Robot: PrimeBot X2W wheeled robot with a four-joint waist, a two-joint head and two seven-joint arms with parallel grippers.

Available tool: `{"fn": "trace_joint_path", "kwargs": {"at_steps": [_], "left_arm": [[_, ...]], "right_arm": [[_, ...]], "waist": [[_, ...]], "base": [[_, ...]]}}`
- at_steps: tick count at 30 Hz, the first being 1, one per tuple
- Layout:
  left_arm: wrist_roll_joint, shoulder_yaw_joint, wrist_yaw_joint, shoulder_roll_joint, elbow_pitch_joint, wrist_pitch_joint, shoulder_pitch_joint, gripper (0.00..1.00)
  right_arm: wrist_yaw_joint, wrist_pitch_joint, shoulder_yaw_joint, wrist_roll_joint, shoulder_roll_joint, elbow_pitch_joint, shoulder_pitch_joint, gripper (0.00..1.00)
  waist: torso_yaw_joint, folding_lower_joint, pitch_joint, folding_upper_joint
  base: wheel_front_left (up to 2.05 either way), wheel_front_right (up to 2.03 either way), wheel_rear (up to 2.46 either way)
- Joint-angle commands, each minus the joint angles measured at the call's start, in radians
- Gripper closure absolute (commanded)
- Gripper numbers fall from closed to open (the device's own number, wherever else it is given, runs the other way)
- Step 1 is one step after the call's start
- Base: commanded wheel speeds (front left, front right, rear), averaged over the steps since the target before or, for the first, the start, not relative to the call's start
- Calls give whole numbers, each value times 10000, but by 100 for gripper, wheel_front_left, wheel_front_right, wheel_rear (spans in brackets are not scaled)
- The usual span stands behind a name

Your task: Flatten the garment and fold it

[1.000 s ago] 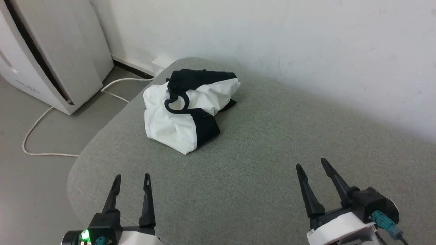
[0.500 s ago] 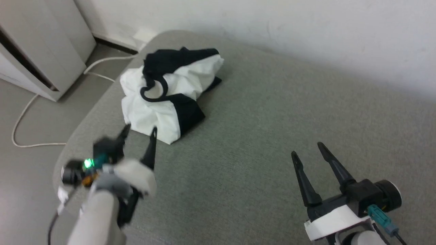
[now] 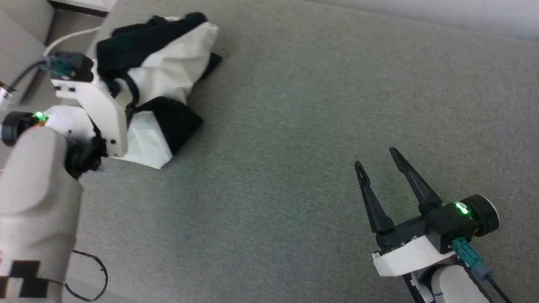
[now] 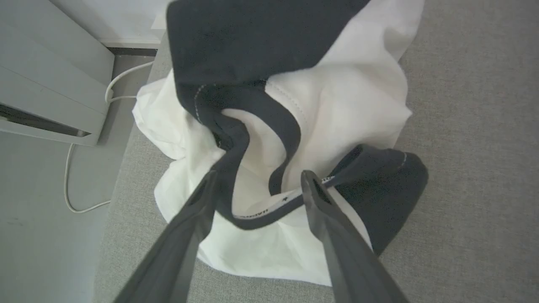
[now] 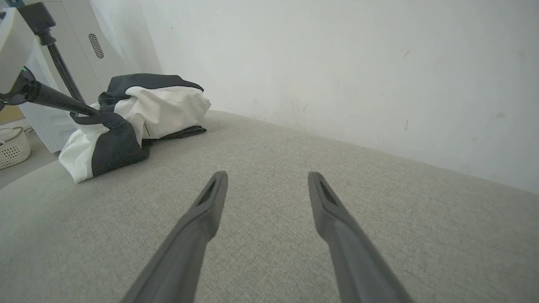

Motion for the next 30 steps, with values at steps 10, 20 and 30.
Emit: {"fn": "trace_joint_path", "kwargs": {"at_steps": [10, 20, 30], "left_arm": [[-2765, -853, -65, 1239, 794, 2114, -683, 0], [-4131, -1306, -66, 1523, 1179, 2143, -432, 100], [-4399, -734, -66, 2191, 988, -803, -958, 100]], "right_arm": [[-19, -45, 115, 42, -1, -130, -547, 0], [-19, -46, -24, 129, -1, 16, -725, 0], [-19, -46, -172, 481, -1, 290, -581, 0]], "waist": [[-1281, -3, 1617, 0], [-1326, -3, 1556, 0], [-1455, -3, 145, 0]], "base": [[0, 0, 0], [0, 0, 0], [0, 0, 0]]}}
